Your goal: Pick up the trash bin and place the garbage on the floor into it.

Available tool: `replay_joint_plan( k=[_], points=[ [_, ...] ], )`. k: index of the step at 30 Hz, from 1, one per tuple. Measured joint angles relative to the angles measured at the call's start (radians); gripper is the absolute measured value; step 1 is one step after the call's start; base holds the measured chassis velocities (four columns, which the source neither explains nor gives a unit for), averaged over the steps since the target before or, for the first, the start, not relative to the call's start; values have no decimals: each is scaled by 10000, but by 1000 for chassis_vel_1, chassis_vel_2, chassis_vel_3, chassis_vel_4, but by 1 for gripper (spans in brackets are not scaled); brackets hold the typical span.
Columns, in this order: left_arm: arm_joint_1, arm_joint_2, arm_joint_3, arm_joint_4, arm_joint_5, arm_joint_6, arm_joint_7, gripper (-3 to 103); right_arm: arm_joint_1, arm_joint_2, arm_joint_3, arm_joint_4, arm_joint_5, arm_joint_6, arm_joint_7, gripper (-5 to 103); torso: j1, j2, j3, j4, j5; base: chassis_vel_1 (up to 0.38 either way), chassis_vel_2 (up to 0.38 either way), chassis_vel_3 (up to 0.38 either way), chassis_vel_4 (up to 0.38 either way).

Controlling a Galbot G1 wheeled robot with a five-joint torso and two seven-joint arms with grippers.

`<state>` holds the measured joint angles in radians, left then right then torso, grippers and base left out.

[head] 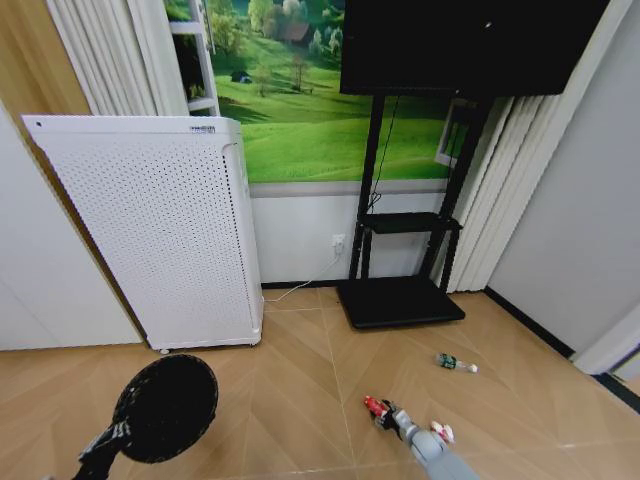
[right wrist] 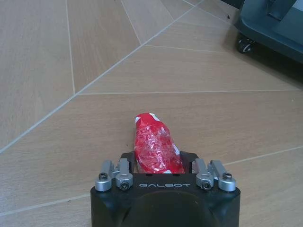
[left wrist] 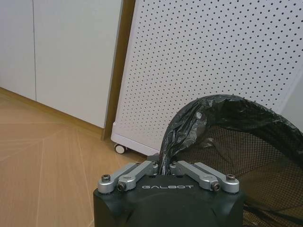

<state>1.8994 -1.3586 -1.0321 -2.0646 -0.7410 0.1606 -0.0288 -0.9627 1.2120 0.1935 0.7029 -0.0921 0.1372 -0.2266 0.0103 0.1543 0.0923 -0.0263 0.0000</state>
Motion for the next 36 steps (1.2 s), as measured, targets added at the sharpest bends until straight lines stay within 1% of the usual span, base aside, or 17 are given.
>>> replay_joint_plan(
  k=[3,10,15,17,20,22,24,25,26,27,28,30,31,32,33,34,36],
  points=[
    [-15,-1,8,19,-2,2,-8,4,-65,-29,-46,74,-133,2,-10,46,0,0,0,0,0,0,0,0,0],
    [-37,-6,28,81,-9,2,-6,4,-288,-88,-35,313,5,-24,-22,46,0,0,0,1,2,0,0,0,0],
    [-193,49,170,147,-44,9,-4,4,-621,-336,140,959,537,-222,42,44,0,0,1,-1,4,0,0,0,0],
    [-309,118,276,154,-186,76,-42,4,-998,-705,489,1961,1123,-438,148,44,1,0,1,1,3,0,0,0,0],
    [-370,162,324,181,-240,103,-76,4,-1223,-862,708,2442,1347,-555,238,44,1,0,0,1,-1,0,0,0,0],
    [-539,277,449,268,-320,166,-153,4,-1788,-1261,1220,3572,1678,-768,373,44,1,-1,1,1,4,0,0,0,0],
    [-589,312,493,287,-347,190,-173,4,-1911,-1340,1339,3827,1719,-795,383,44,1,0,0,-1,2,0,0,0,0],
    [-788,465,682,368,-467,274,-252,4,-2424,-1604,1765,4811,1937,-895,401,44,1,0,0,0,-4,0,0,0,0],
    [-788,465,682,368,-467,274,-252,4,-2424,-1604,1765,4811,1937,-895,401,44,1,0,0,0,-4,0,0,0,0],
    [-992,670,1024,468,-628,334,-407,4,-2906,-1783,2105,5594,2127,-970,401,44,1,0,0,3,7,0,0,0,0],
    [-992,670,1024,468,-628,334,-407,4,-2906,-1783,2105,5594,2127,-970,401,44,1,0,0,3,7,0,0,0,0],
    [-1579,1142,2138,702,-1119,495,-926,4,-3968,-1879,2777,7049,2439,-1069,406,44,0,0,1,-2,-9,0,0,0,0],
    [-1579,1142,2138,702,-1119,495,-926,4,-3968,-1879,2777,7049,2439,-1069,406,44,0,0,1,-2,-9,0,0,0,0],
    [-1899,1303,2639,829,-1292,527,-1224,4,-4352,-1855,2966,7573,2562,-1084,408,44,1,0,0,-4,6,0,0,0,0],
    [-2298,1482,3309,1036,-1522,593,-1579,4,-4849,-1794,3185,8357,2761,-1109,411,44,1,-1,0,-4,8,0,0,0,0],
    [-2298,1482,3309,1036,-1522,593,-1579,4,-4849,-1794,3185,8357,2761,-1109,411,44,1,-1,0,-4,8,0,0,0,0],
    [-2717,1698,4150,1336,-1764,676,-1897,4,-5369,-1741,3346,9299,3021,-1143,421,44,1,0,0,-3,-8,0,0,0,0]
  ],
)
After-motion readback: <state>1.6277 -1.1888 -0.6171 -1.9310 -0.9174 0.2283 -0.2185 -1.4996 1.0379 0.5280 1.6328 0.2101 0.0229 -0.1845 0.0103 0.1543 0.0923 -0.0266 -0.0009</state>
